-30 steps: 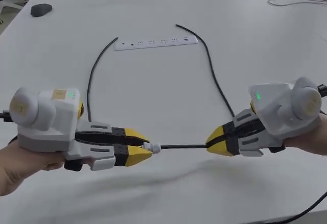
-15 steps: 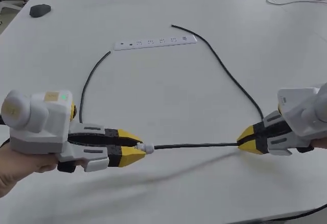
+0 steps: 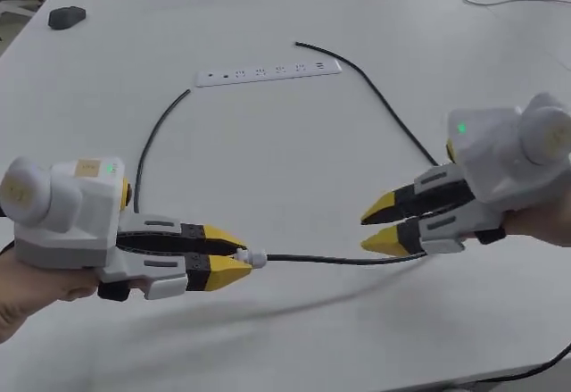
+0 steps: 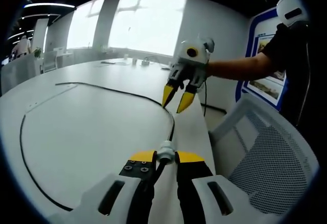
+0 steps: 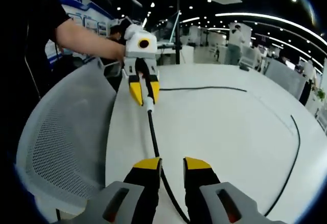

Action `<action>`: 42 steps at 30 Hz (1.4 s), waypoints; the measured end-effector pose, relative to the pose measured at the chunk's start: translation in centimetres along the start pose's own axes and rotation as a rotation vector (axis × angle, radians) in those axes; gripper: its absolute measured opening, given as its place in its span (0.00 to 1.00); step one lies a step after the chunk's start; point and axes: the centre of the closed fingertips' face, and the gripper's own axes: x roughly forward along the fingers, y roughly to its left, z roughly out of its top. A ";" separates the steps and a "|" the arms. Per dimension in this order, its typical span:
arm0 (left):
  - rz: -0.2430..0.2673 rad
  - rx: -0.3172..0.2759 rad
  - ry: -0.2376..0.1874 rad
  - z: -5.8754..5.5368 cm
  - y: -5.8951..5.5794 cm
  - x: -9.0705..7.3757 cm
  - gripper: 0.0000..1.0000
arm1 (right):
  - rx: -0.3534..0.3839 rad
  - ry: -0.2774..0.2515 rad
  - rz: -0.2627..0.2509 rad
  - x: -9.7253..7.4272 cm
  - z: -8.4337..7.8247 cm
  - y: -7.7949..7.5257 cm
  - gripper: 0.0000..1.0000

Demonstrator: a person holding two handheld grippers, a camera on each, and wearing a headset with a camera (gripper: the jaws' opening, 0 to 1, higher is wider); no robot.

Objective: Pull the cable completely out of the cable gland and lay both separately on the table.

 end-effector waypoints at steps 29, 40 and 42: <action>-0.032 0.035 -0.003 0.4 -0.6 0.5 0.15 | -0.109 0.069 0.110 5.7 1.2 1.9 0.00; -0.013 0.051 0.004 0.2 -0.2 -0.4 0.15 | -0.069 0.106 0.063 3.0 -1.7 0.8 0.00; -0.009 0.053 0.007 0.1 -0.2 -0.5 0.15 | -0.065 0.120 0.047 2.2 -2.7 0.4 0.00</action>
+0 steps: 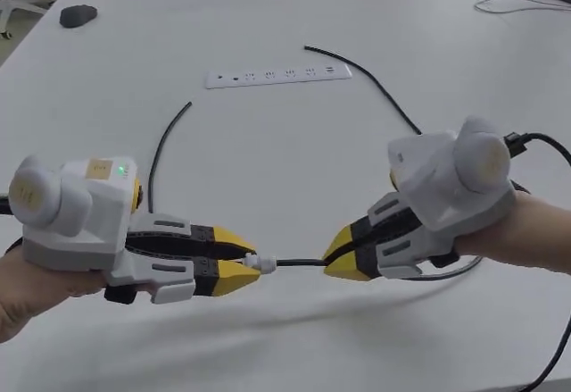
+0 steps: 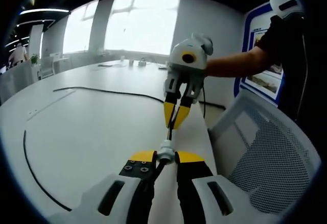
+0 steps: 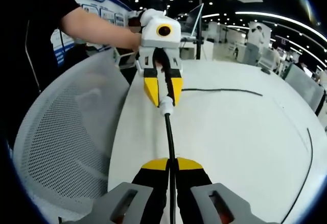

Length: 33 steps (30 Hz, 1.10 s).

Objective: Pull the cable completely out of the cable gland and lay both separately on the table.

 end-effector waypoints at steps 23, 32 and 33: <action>0.055 -0.045 0.011 -0.6 1.0 -2.1 0.15 | 0.178 0.113 -0.162 -6.6 -9.7 -2.9 0.00; 0.061 -0.049 0.006 -0.3 1.1 -2.1 0.15 | 0.247 0.056 -0.153 -6.2 -7.5 -2.7 0.11; 0.060 -0.039 0.008 -0.2 1.0 -2.0 0.15 | 0.234 0.054 -0.148 -6.0 -6.9 -2.7 0.12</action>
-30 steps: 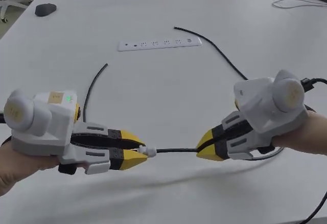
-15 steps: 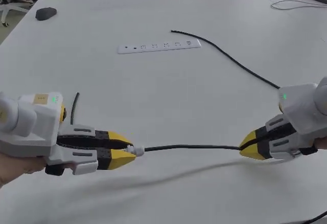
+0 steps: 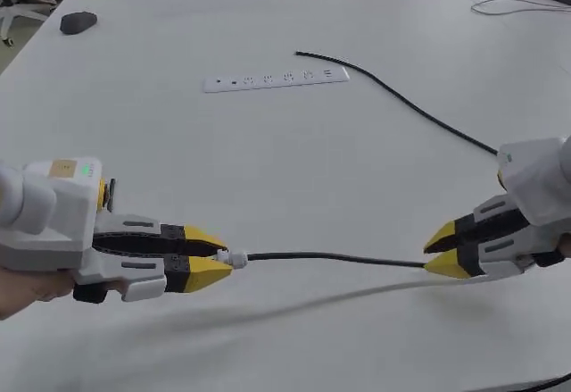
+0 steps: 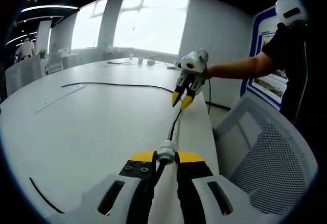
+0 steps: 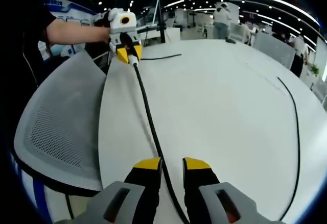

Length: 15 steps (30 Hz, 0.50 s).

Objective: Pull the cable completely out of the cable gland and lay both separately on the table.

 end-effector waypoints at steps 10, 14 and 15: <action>-0.015 0.021 -0.008 0.6 -0.3 0.9 0.15 | -0.138 -0.185 0.139 3.9 10.7 6.1 0.09; -0.025 0.034 -0.005 0.6 -0.7 1.1 0.15 | -0.153 -0.191 0.155 5.4 11.9 6.7 0.09; -0.025 0.035 -0.008 0.7 -0.7 1.1 0.15 | -0.153 -0.190 0.161 5.7 12.1 6.8 0.08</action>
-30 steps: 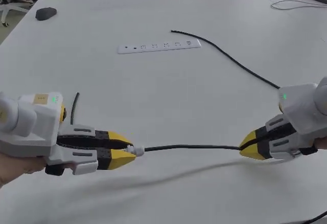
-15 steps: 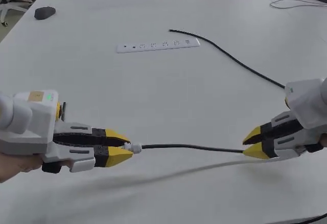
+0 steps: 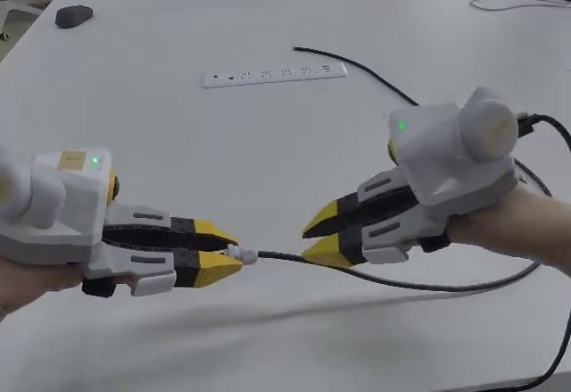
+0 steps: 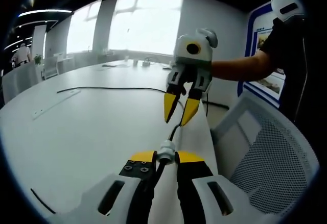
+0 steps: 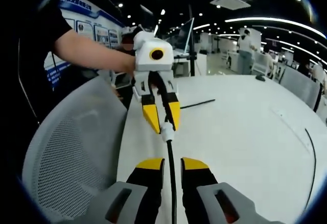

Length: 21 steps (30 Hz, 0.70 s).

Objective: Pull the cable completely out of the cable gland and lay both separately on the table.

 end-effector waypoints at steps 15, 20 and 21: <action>-0.009 0.015 -0.028 0.6 -0.4 0.1 0.15 | -0.031 0.025 0.042 2.2 -0.1 0.5 0.00; 0.013 0.067 -0.009 0.2 -0.2 0.0 0.15 | -0.066 0.076 0.013 1.7 -1.2 0.0 0.00; 0.014 0.057 -0.010 0.2 -0.1 -0.1 0.15 | -0.063 0.092 0.006 1.5 -1.6 -0.1 0.00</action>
